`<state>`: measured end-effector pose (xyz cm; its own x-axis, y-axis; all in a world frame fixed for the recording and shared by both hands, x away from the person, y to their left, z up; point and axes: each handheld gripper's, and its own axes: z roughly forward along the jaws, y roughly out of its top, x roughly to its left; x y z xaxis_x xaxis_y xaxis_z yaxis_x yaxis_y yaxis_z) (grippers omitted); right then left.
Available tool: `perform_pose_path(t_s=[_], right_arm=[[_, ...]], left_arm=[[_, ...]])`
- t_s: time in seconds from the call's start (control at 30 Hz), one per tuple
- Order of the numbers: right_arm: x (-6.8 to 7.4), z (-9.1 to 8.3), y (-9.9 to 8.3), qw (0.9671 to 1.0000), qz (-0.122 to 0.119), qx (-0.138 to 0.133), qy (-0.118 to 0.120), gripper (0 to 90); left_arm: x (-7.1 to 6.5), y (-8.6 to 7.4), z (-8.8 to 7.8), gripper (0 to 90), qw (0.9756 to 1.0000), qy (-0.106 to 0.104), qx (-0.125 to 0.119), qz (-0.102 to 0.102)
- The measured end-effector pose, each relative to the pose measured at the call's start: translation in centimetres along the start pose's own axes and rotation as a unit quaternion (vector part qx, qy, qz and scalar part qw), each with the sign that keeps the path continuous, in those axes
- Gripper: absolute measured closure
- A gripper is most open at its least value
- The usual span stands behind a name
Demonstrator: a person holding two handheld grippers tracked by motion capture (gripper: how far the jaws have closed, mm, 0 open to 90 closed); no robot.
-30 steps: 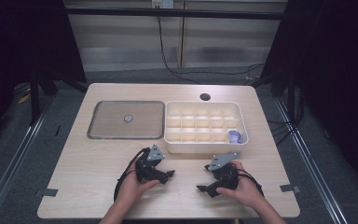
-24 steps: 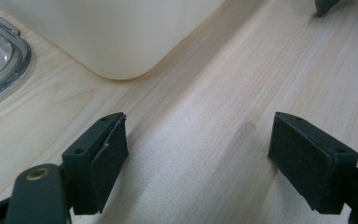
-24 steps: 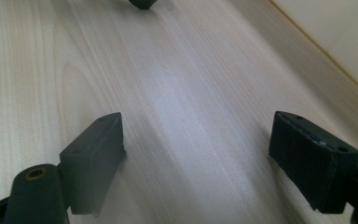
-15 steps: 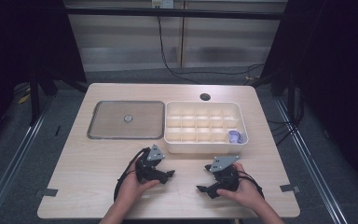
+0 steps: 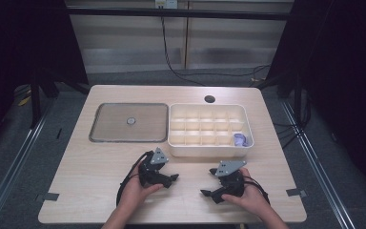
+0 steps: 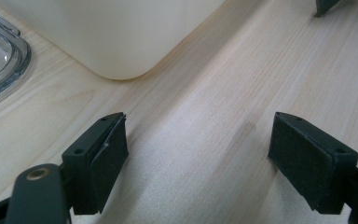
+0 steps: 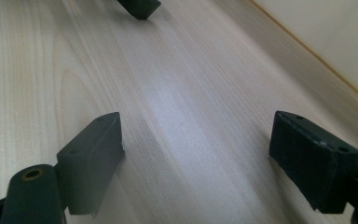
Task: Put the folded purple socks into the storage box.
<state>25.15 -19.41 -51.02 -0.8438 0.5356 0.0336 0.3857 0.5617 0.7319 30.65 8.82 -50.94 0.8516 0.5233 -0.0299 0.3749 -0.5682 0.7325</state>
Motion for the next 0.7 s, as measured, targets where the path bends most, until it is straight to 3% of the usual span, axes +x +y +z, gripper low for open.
perform_pose_path(t_s=[0.7], right_arm=[[0.01, 0.02, 0.00, 1.0000, 0.000, 0.000, -0.003, 16.7]], left_arm=[[0.00, 0.00, 0.00, 18.9, 1.0000, 0.000, 0.000, 0.000]])
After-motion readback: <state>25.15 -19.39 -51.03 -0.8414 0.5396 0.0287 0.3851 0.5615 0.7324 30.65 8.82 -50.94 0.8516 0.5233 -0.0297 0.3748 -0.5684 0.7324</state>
